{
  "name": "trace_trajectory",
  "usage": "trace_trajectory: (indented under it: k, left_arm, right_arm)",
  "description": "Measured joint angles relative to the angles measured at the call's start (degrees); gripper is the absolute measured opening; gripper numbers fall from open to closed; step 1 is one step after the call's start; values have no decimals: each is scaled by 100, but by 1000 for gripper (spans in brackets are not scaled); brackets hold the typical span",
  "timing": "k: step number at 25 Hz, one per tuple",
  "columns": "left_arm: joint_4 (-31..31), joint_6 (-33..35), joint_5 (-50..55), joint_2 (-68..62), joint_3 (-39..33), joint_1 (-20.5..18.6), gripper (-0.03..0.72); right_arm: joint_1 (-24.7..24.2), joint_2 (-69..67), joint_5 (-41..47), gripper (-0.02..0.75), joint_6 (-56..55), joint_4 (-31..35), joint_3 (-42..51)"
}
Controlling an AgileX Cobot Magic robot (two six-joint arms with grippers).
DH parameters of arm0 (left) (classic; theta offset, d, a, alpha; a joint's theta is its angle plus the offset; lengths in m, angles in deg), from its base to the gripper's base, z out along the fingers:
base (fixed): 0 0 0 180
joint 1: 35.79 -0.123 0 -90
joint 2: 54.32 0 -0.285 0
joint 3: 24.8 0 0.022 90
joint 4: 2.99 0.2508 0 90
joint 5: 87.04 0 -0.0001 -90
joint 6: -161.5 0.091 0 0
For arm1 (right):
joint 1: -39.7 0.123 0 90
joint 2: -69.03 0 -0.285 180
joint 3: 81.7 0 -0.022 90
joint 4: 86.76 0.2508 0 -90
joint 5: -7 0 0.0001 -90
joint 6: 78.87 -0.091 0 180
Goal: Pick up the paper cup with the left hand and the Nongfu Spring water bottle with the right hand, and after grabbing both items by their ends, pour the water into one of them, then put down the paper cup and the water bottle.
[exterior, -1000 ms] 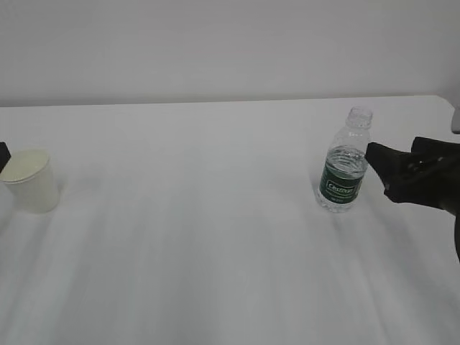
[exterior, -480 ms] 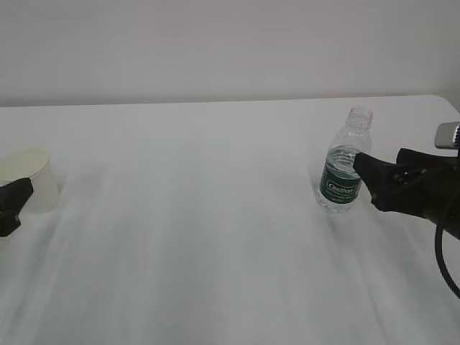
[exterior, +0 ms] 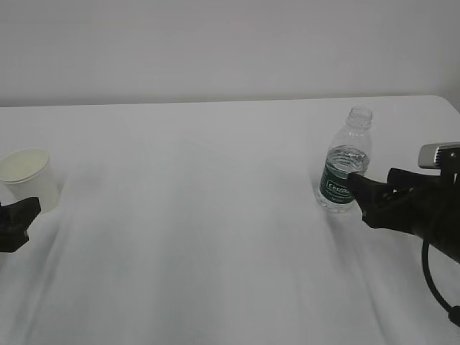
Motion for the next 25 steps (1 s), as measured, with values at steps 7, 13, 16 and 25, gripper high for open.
trace_trajectory:
  k: [7,13,16,25]
  left_arm:
    - [12,0,-9,-62,21,0,468]
    - [21,0,-9,-62,21,0,467]
    - [21,0,-9,-71,21,0,467]
    - [21,0,-21,-338,43,0,465]
  right_arm:
    - [0,-700,-270,652,91,42,-35]
    - [0,-1036,-293,662,162,81,-79]
    - [0,-1061,-307,664,186,108,-207]
    - [0,-1565,-307,667,208,153,-766]
